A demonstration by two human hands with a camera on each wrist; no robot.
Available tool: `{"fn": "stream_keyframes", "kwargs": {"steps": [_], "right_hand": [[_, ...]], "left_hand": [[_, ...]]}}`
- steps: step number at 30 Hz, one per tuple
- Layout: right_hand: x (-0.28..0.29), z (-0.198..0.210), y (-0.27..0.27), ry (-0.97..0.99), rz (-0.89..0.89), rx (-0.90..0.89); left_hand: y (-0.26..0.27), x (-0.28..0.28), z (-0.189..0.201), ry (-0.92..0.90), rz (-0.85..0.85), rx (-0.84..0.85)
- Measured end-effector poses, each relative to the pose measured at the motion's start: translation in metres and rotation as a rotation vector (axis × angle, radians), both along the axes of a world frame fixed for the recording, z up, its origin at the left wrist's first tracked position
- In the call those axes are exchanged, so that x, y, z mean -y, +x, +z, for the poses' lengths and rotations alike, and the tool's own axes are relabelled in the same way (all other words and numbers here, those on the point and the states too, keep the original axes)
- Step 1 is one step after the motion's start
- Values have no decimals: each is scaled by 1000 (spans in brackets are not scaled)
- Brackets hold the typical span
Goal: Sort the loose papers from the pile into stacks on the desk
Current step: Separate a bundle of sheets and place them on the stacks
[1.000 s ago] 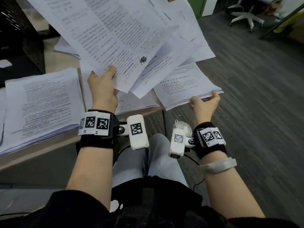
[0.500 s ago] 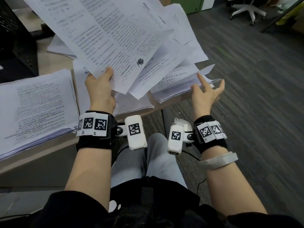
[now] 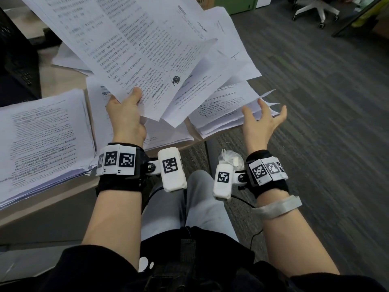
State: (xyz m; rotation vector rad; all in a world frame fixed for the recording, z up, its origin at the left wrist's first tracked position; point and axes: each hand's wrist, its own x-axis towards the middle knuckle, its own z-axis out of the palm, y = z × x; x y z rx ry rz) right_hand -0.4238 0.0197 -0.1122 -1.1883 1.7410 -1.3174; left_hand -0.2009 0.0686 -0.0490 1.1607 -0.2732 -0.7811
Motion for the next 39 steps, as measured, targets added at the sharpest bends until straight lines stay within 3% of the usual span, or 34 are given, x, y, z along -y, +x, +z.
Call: {"fn": "stream_keyframes", "kwargs": {"steps": [4, 12, 19, 24, 29, 33, 39], "right_hand": [[0, 5, 0, -24, 33, 29], [10, 13, 7, 80, 11, -122], [12, 7, 1, 55, -90, 102], [13, 5, 0, 98, -207, 419], [12, 9, 3, 203, -92, 561], [7, 22, 5, 15, -118, 733], [-13, 65, 16, -144, -156, 853]], "left_hand": [[1, 1, 0, 5, 8, -18], [3, 1, -1, 28, 14, -22], [5, 0, 1, 40, 17, -32], [7, -3, 3, 37, 36, -29], [11, -10, 8, 0, 60, -34], [19, -20, 15, -45, 130, -55], [30, -46, 32, -121, 223, -81]]}}
